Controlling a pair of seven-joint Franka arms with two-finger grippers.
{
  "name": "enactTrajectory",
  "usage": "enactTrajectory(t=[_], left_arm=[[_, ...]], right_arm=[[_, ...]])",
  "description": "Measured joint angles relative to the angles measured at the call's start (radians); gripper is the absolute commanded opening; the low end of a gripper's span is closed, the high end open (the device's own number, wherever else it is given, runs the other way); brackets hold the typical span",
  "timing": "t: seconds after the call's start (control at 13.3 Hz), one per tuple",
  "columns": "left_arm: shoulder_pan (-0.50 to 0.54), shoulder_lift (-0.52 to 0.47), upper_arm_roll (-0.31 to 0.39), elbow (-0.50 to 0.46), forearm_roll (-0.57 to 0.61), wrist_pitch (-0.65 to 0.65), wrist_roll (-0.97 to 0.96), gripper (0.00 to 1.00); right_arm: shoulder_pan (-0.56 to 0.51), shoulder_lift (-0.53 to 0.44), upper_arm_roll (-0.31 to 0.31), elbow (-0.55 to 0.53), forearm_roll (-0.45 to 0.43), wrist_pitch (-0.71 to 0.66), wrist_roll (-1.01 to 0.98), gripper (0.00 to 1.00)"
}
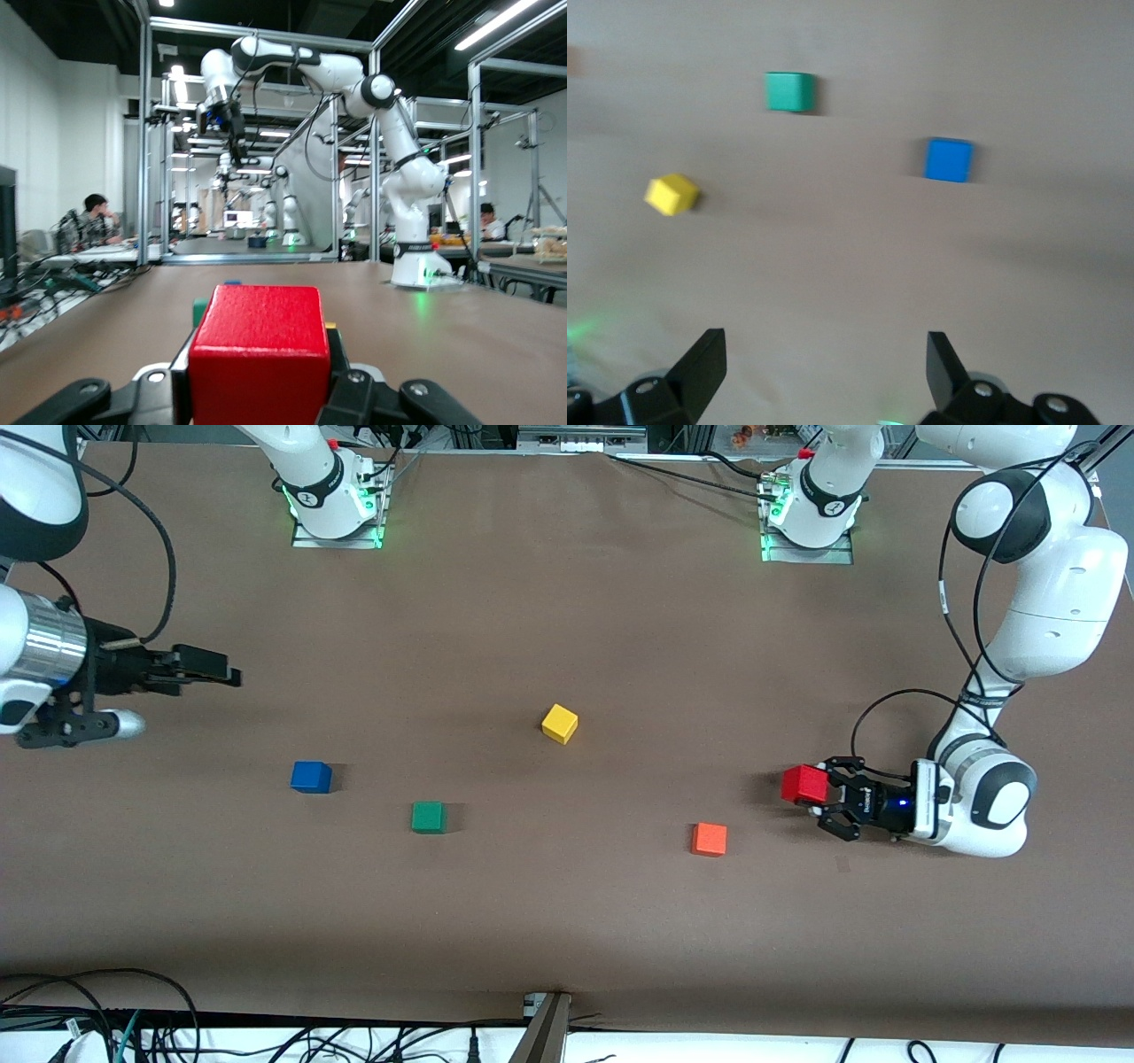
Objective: Pass red block to right arm, stack on blue
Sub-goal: 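Carry the red cube toward the right gripper while the right gripper approaches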
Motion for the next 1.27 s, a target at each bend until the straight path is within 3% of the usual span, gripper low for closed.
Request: enactTrajectory(t=[0.15,0.37,0.52,0.82,0.97,1.27], left_arm=[[-0.046,-0.010,-0.049,0.005,-0.016,0.012,-0.039,0.00],[-0.153,-0.018,-0.064,0.006,-0.061,0.086,-0.074,0.00],[-0.228,-0.018,-0.066,0.007,-0.098,0.169,-0.074,0.00],[-0.375,-0.019,-0.070,0.021,-0.280,0.335,-0.077,0.00],[-0.435,-0.019,-0.076,0.029,-0.358,0.406,-0.084,0.00],[-0.551,-0.022,-0.085,0.091,-0.445,0.534,-0.169,0.00]], right_arm=[[-0.003,0.044,-0.002,-0.001,0.180,0.018,0.000,1.00],[-0.002,0.108,-0.002,0.000,0.429,0.064,-0.001,1.00],[0.002,0.148,0.002,0.000,0.551,0.104,-0.008,1.00],[0.043,0.253,0.005,0.000,0.789,0.161,-0.104,1.00],[0.079,0.297,0.008,0.000,0.845,0.231,-0.122,1.00],[0.186,0.325,0.012,0.001,0.856,0.391,-0.123,1.00]])
